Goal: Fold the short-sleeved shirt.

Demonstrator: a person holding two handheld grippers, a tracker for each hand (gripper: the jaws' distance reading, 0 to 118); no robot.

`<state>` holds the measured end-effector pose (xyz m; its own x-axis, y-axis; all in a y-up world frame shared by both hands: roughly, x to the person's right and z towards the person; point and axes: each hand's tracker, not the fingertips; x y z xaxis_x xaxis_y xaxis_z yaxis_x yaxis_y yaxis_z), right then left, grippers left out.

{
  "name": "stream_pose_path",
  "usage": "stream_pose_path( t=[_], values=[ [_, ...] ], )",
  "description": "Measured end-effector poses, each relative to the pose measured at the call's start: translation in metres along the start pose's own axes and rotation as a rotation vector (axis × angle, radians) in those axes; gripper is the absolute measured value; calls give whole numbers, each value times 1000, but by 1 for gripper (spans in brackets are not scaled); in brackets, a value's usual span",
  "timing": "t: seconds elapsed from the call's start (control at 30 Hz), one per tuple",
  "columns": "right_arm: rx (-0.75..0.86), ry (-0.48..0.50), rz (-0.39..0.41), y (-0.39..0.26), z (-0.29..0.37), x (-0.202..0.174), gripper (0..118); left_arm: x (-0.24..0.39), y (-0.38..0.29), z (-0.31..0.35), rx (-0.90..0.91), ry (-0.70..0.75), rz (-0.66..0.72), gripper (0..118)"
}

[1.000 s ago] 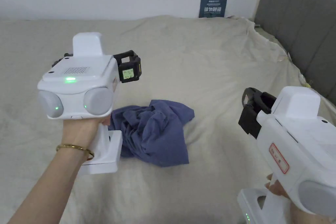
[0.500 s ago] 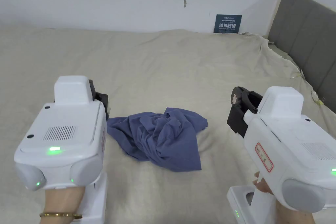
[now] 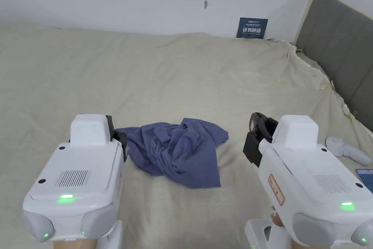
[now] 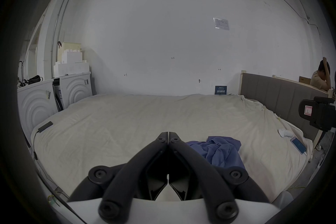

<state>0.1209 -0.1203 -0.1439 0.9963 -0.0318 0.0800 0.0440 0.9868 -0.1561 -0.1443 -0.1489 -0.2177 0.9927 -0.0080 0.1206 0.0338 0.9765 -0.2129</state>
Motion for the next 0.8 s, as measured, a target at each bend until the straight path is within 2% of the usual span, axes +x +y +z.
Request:
stream_pose_path(
  t=[0.17, 0.2, 0.23, 0.27, 0.3, 0.33, 0.37, 0.4, 0.47, 0.53, 0.67, 0.8],
  values=[
    [-2, -2, -4, 0, -1, 4, 0, 0, 1, -3, -5, -9, 9, 0],
    [-4, -1, -4, 1, -2, 4, 0, -1, 1, -6, -7, -11, 27, 5],
    [-6, 3, -2, 2, -3, 5, 0, -3, 4, -8, -10, -18, 63, 15],
    [-8, 6, 2, 2, -3, 5, 0, -6, 6, -13, -20, -21, 102, 36],
    [-9, 8, 3, 3, -3, 6, 0, -9, 8, -19, -37, -37, 131, 76],
    [-10, 12, 1, 3, -4, 6, 0, -13, 12, -28, -80, -49, 143, 104],
    [-10, 18, -6, 4, -5, 7, 0, -16, 16, -37, -117, -63, 153, 118],
    [-9, 23, -11, 4, -6, 8, 0, -19, 19, -47, -162, -62, 145, 118],
    [-5, 23, -13, 4, -9, 8, 0, -21, 26, -60, -127, -64, 135, 118],
    [-6, 30, -16, 5, -15, 10, 0, -20, 35, -75, -205, -64, 122, 118],
    [-14, 42, -15, 7, -28, 11, 0, -32, 54, -125, -334, -47, 198, 118],
    [-34, 48, -15, 7, -42, 13, 0, -39, 61, -190, -548, -2, 101, 118]
  ],
)
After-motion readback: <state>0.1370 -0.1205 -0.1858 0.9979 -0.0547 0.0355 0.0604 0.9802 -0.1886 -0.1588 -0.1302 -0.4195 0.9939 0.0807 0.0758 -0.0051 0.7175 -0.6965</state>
